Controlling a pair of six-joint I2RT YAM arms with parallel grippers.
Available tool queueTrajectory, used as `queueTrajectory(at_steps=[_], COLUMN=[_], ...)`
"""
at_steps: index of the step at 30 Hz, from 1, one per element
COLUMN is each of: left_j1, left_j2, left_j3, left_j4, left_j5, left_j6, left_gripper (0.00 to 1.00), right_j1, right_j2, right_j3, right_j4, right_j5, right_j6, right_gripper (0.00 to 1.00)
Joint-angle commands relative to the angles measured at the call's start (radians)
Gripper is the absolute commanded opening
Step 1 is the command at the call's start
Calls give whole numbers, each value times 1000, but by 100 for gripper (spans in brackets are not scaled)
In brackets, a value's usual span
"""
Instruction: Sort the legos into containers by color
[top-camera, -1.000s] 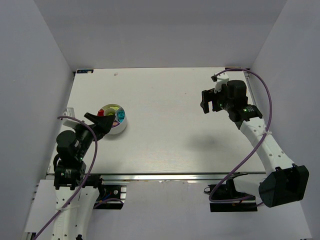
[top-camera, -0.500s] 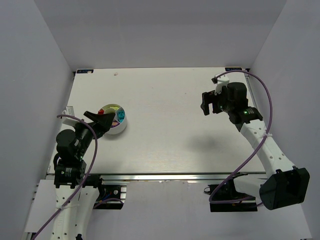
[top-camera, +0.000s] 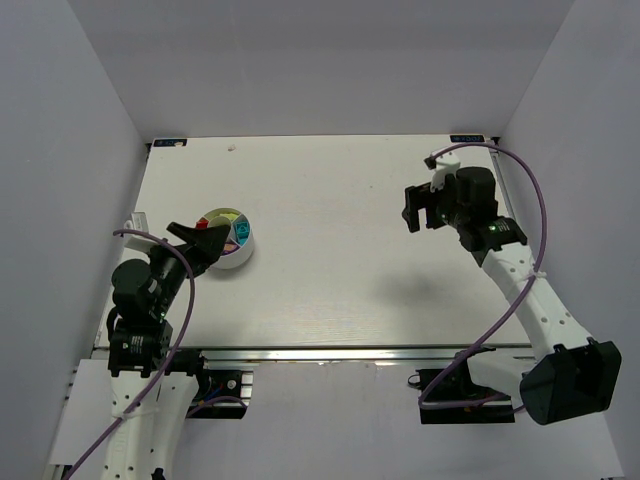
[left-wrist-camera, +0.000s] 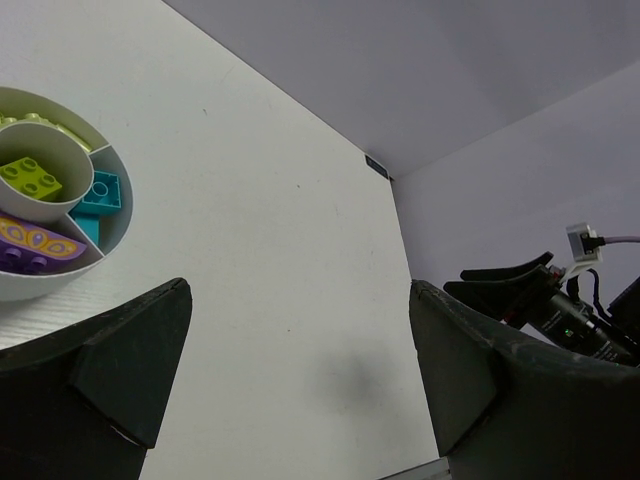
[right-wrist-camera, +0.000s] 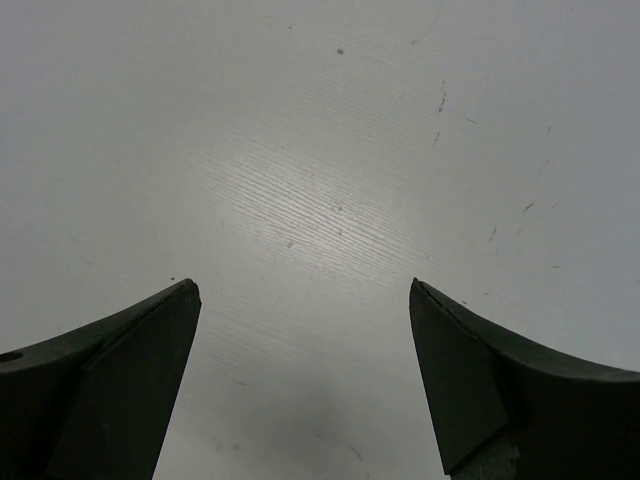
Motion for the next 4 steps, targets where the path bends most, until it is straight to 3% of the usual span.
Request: queueTrajectory(at_steps=[1,4], left_j1=[3,3], left_j2=[-6,0], left_j3=[-6,-8], left_j4=[29,35], left_j5=[0,1], left_j6=[2,2], left_gripper=[98,98], right_j1=[-1,0], right_j2=[-31,-40], right_j3=[-9,-23], right_j4=[24,42], right_j5=[6,21], right_j6=[0,-2], right_gripper=[89,89])
